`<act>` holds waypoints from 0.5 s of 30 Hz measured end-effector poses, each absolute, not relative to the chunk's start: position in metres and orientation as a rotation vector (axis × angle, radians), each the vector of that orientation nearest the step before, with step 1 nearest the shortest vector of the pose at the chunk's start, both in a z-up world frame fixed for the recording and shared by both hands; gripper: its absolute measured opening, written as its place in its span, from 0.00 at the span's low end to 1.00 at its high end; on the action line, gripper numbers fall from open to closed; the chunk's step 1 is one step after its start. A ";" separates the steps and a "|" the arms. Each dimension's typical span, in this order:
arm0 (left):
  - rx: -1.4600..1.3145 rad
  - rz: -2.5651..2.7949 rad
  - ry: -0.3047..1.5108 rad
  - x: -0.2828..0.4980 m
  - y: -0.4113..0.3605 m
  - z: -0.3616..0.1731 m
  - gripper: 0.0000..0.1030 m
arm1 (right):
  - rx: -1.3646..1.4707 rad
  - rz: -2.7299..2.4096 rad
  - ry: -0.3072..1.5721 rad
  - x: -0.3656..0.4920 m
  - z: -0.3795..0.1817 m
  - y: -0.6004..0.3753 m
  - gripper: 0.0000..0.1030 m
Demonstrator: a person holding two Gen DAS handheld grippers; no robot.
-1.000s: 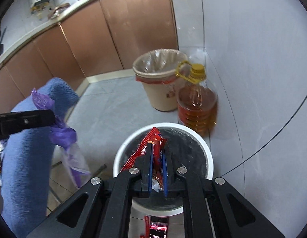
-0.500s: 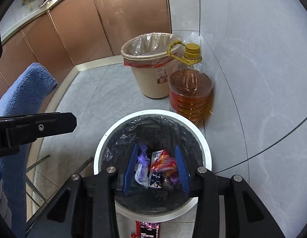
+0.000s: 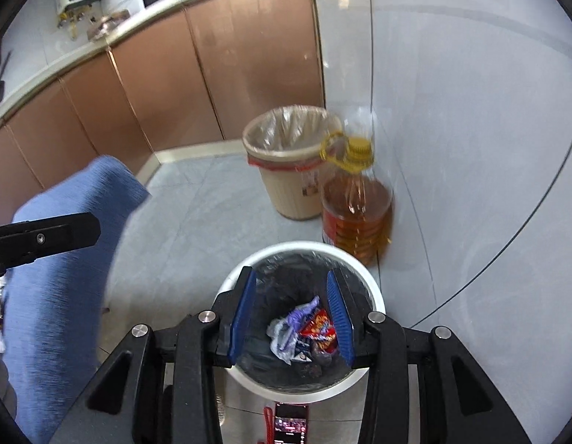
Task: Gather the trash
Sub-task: 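Open both tools to drop wrapper and snack bag into the bin, then move both open tools back over the towel-covered table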
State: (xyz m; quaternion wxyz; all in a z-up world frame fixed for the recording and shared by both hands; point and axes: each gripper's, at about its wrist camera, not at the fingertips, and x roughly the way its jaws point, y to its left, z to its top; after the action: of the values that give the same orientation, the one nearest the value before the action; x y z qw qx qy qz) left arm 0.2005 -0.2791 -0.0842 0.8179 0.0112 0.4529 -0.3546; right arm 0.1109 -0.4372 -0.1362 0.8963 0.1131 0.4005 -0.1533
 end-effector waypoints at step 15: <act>-0.035 -0.664 0.660 0.130 -0.147 0.020 0.35 | 0.108 -0.215 0.625 0.055 -0.009 -0.341 0.40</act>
State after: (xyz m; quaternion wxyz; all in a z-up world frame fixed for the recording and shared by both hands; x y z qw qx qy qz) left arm 0.1304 -0.1472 0.0202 0.8924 -0.0170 0.3179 -0.3198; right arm 0.0552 -0.3410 -0.0090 0.9444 0.0528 0.3069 -0.1057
